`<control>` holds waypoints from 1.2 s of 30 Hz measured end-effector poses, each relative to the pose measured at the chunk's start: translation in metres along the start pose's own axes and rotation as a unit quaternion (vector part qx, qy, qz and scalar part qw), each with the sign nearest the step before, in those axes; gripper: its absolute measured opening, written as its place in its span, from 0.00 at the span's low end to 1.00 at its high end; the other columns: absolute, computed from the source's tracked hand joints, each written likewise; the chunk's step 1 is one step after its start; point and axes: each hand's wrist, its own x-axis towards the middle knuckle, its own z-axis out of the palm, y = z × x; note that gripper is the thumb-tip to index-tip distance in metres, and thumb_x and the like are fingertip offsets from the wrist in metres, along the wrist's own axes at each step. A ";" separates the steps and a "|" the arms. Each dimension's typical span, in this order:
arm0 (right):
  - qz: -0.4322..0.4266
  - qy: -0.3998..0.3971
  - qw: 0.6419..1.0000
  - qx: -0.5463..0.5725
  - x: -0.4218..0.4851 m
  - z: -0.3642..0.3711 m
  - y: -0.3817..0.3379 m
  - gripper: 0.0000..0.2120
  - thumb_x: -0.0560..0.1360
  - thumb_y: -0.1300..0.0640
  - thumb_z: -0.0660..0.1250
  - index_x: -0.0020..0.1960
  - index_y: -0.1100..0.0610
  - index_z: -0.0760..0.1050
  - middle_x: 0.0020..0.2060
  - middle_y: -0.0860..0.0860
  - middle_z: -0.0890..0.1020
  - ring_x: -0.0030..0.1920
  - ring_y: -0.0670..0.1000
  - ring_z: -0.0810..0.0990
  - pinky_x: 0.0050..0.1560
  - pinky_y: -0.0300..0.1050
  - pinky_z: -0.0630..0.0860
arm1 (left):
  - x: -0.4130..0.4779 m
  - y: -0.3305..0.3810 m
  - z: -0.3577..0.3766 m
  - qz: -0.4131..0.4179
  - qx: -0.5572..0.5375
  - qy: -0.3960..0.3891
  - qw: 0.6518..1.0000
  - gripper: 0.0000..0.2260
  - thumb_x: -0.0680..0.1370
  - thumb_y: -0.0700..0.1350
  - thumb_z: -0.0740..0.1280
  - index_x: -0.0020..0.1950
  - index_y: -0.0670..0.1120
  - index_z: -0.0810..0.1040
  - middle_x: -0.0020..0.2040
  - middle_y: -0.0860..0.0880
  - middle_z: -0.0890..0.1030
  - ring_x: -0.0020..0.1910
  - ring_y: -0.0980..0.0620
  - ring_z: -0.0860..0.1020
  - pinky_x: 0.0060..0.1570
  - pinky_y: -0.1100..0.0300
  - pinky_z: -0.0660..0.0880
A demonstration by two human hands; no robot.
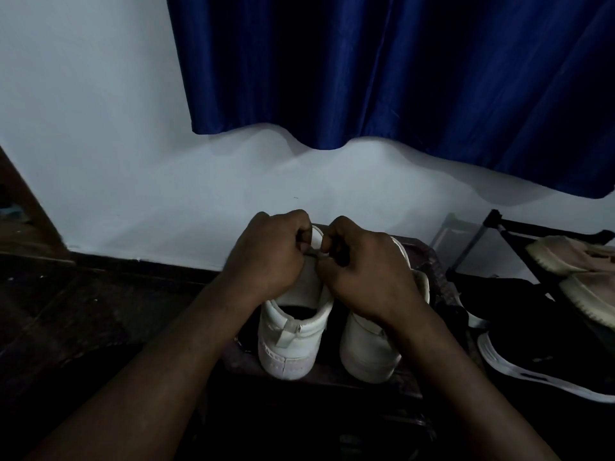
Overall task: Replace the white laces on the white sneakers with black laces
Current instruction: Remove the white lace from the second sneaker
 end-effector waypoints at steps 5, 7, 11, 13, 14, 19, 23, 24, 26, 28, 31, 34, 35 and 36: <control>0.031 0.017 0.999 -0.003 0.002 0.005 0.005 0.06 0.71 0.52 0.68 0.46 0.49 0.72 0.33 0.46 0.79 0.37 0.51 0.77 0.38 0.45 0.65 | 0.000 -0.001 0.000 -0.003 -0.021 -0.012 1.000 0.09 0.77 0.35 0.64 0.50 0.50 0.74 0.39 0.57 0.76 0.47 0.47 0.73 0.42 0.52 0.71; 0.033 0.016 0.999 -0.006 0.003 0.006 0.005 0.06 0.71 0.52 0.69 0.46 0.49 0.72 0.33 0.46 0.78 0.37 0.51 0.76 0.38 0.45 0.65 | 0.001 0.000 0.001 0.002 -0.002 -0.039 0.999 0.10 0.77 0.39 0.65 0.55 0.51 0.74 0.45 0.56 0.78 0.53 0.47 0.72 0.47 0.51 0.73; 0.033 0.023 0.999 -0.014 0.004 0.007 0.007 0.06 0.71 0.53 0.69 0.46 0.50 0.73 0.33 0.47 0.79 0.40 0.54 0.79 0.39 0.48 0.71 | 0.001 0.004 0.000 0.017 0.106 -0.059 0.992 0.11 0.74 0.46 0.67 0.55 0.52 0.79 0.50 0.53 0.79 0.53 0.46 0.72 0.54 0.47 0.75; 0.032 0.029 0.999 -0.018 0.005 0.008 0.009 0.06 0.71 0.53 0.69 0.46 0.50 0.74 0.33 0.47 0.79 0.40 0.55 0.79 0.41 0.49 0.74 | 0.000 0.005 0.000 0.030 0.137 -0.047 0.989 0.10 0.73 0.45 0.66 0.53 0.52 0.81 0.48 0.51 0.79 0.51 0.45 0.73 0.52 0.46 0.76; 0.033 0.031 0.999 -0.017 0.005 0.008 0.009 0.06 0.71 0.53 0.69 0.46 0.50 0.74 0.33 0.47 0.79 0.40 0.55 0.79 0.41 0.49 0.75 | 0.000 0.004 0.000 0.037 0.132 -0.035 0.990 0.10 0.72 0.44 0.65 0.51 0.52 0.81 0.47 0.51 0.79 0.50 0.44 0.74 0.50 0.45 0.77; 0.037 0.034 0.999 -0.018 0.006 0.008 0.009 0.06 0.71 0.53 0.70 0.45 0.51 0.74 0.33 0.48 0.79 0.40 0.55 0.79 0.41 0.49 0.76 | -0.007 0.004 0.001 -0.007 0.026 0.077 0.997 0.04 0.75 0.43 0.70 0.45 0.52 0.79 0.41 0.52 0.83 0.42 0.49 0.80 0.42 0.52 0.77; 0.043 0.033 0.998 -0.018 0.005 0.007 0.009 0.04 0.70 0.55 0.68 0.44 0.50 0.74 0.33 0.48 0.80 0.40 0.54 0.79 0.41 0.49 0.75 | -0.005 0.007 0.001 -0.191 -0.287 0.140 0.928 0.09 0.78 0.37 0.67 0.42 0.51 0.78 0.39 0.52 0.84 0.44 0.51 0.83 0.45 0.59 0.79; 0.044 0.033 0.998 -0.019 0.005 0.007 0.009 0.04 0.70 0.55 0.68 0.43 0.50 0.74 0.33 0.47 0.80 0.39 0.54 0.79 0.40 0.49 0.75 | -0.005 0.007 0.001 -0.211 -0.335 0.150 0.906 0.08 0.78 0.37 0.66 0.43 0.50 0.78 0.39 0.51 0.85 0.44 0.50 0.84 0.47 0.54 0.80; 0.044 0.036 0.998 -0.020 0.005 0.007 0.009 0.04 0.70 0.55 0.68 0.43 0.50 0.73 0.32 0.47 0.79 0.39 0.53 0.78 0.40 0.48 0.74 | -0.004 0.008 0.000 -0.194 -0.337 0.136 0.911 0.08 0.77 0.36 0.65 0.47 0.50 0.77 0.38 0.50 0.86 0.43 0.51 0.84 0.47 0.54 0.79; 0.047 0.038 0.998 -0.017 0.005 0.008 0.009 0.05 0.69 0.54 0.68 0.42 0.50 0.73 0.33 0.47 0.79 0.39 0.53 0.78 0.40 0.48 0.74 | -0.004 0.010 -0.003 -0.135 -0.244 0.103 0.955 0.09 0.76 0.38 0.67 0.50 0.52 0.77 0.37 0.52 0.83 0.41 0.52 0.81 0.43 0.57 0.76; 0.049 0.039 0.998 -0.018 0.005 0.009 0.010 0.05 0.69 0.52 0.69 0.42 0.49 0.73 0.33 0.47 0.80 0.39 0.53 0.79 0.40 0.48 0.75 | -0.003 0.005 -0.008 0.001 -0.025 0.064 0.998 0.07 0.72 0.49 0.67 0.48 0.55 0.81 0.39 0.58 0.80 0.47 0.51 0.73 0.43 0.57 0.71; 0.047 0.041 0.998 -0.015 0.005 0.008 0.010 0.05 0.69 0.52 0.69 0.42 0.50 0.73 0.33 0.47 0.80 0.39 0.53 0.79 0.41 0.48 0.76 | -0.001 -0.001 -0.009 0.054 0.076 0.032 0.995 0.05 0.73 0.53 0.69 0.44 0.56 0.84 0.39 0.58 0.76 0.50 0.51 0.68 0.46 0.53 0.73; 0.045 0.040 0.998 -0.014 0.005 0.008 0.010 0.05 0.70 0.52 0.69 0.42 0.50 0.74 0.33 0.47 0.80 0.39 0.53 0.79 0.41 0.48 0.76 | -0.001 -0.002 -0.008 0.068 0.102 0.037 0.992 0.05 0.75 0.52 0.70 0.43 0.55 0.85 0.39 0.57 0.76 0.49 0.51 0.69 0.46 0.52 0.73; 0.044 0.038 0.998 -0.015 0.005 0.008 0.009 0.05 0.70 0.52 0.69 0.42 0.50 0.74 0.33 0.46 0.79 0.39 0.53 0.79 0.41 0.48 0.75 | -0.001 -0.003 -0.007 0.084 0.127 0.048 0.987 0.05 0.76 0.51 0.71 0.43 0.53 0.85 0.39 0.56 0.76 0.49 0.49 0.70 0.44 0.51 0.74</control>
